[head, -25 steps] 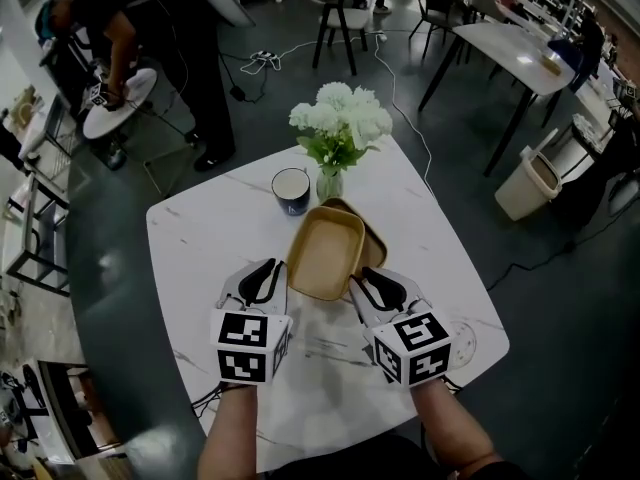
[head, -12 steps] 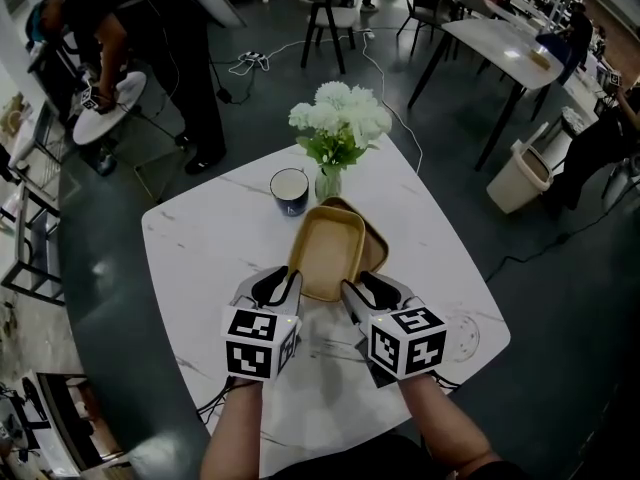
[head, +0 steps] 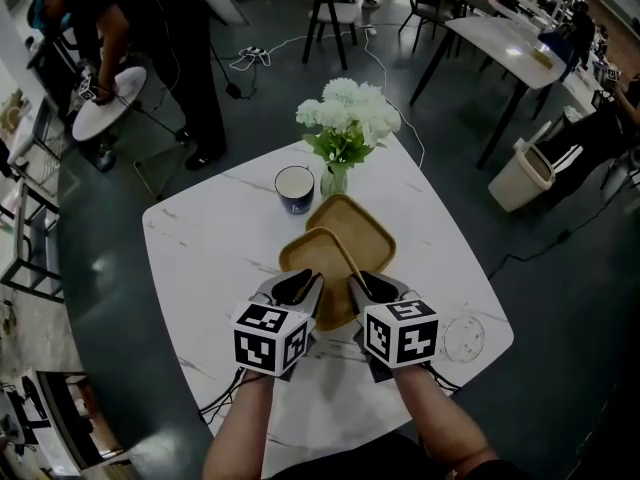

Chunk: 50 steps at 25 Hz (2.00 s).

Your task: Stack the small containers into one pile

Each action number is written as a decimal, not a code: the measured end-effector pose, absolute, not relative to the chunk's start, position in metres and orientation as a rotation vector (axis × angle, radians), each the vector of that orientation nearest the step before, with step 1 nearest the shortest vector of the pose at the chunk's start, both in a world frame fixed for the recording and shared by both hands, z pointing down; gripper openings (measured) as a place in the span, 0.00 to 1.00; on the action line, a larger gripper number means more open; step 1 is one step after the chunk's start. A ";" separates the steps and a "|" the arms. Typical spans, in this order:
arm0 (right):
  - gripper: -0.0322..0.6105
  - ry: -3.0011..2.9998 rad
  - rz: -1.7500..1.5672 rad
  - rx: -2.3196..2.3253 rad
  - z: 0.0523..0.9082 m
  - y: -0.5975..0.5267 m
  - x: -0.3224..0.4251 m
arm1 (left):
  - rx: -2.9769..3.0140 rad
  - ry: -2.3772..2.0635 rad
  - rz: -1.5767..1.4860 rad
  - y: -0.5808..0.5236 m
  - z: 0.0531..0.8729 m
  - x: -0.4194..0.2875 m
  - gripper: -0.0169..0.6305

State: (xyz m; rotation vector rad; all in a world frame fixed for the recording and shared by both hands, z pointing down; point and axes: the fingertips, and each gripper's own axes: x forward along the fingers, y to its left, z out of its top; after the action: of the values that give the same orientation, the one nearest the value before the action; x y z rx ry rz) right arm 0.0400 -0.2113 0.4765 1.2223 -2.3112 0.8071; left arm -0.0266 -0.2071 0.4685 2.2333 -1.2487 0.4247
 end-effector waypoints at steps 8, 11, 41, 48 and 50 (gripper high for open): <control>0.08 -2.257 0.569 1.194 0.472 -0.208 0.042 | 2.285 -1.265 0.414 -0.201 0.454 -0.026 0.14; 0.07 -2.275 0.531 1.184 0.463 -0.211 0.044 | 2.322 -1.289 0.375 -0.201 0.439 -0.027 0.14; 0.24 -2.171 -0.122 1.212 0.411 -0.288 0.064 | 2.377 -1.373 0.329 -0.207 0.419 -0.036 0.12; 0.16 -2.214 -0.052 1.273 0.403 -0.269 0.072 | 2.383 -1.419 0.313 -0.200 0.409 -0.039 0.08; 0.14 -2.221 -0.040 1.286 0.402 -0.261 0.074 | 2.385 -1.453 0.314 -0.198 0.407 -0.041 0.05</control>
State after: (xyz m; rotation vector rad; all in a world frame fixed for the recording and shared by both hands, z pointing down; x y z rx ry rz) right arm 0.0742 -0.2615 0.4021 1.2855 -2.2210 -0.0402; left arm -0.0413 -0.1976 0.4069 2.3850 -1.4525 0.3138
